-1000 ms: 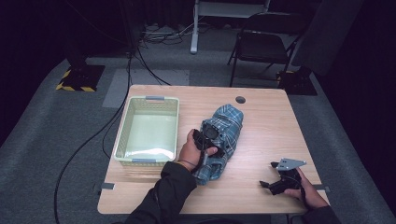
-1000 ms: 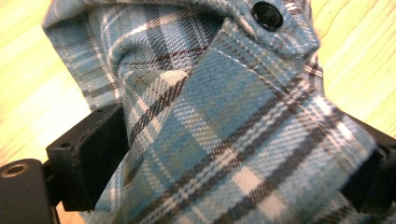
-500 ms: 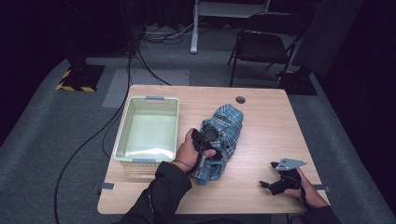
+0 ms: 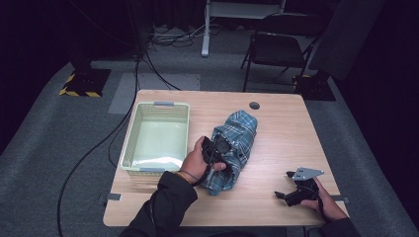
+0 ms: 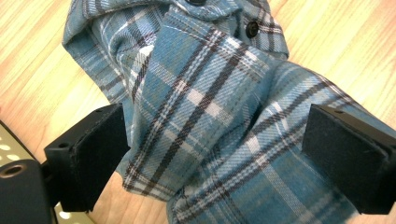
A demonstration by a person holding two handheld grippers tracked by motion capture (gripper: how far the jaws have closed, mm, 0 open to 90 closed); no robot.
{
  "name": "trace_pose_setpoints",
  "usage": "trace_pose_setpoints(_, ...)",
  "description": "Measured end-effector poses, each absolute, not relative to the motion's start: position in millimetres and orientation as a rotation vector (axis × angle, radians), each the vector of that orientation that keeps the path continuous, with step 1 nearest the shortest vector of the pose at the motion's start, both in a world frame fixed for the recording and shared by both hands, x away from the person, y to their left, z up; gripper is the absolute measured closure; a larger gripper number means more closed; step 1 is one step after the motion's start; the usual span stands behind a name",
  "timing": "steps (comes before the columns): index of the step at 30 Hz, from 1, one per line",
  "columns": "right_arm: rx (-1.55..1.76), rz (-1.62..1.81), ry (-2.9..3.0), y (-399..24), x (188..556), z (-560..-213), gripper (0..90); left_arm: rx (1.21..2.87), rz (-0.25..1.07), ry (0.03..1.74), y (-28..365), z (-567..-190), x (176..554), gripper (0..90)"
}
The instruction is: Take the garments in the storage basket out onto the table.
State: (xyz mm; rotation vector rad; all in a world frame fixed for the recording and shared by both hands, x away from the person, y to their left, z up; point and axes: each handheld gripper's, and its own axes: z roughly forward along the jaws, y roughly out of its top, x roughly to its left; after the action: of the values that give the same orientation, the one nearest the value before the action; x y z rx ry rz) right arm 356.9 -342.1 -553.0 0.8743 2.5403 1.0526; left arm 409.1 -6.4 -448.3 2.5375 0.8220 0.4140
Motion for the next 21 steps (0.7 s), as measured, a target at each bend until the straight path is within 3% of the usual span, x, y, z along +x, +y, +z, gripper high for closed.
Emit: trace_pose_setpoints(21,0.874,1.053,2.54,-342.1,356.9,-553.0,0.6,2.523,0.517,0.634,13.8,-442.6,380.0,6.2)
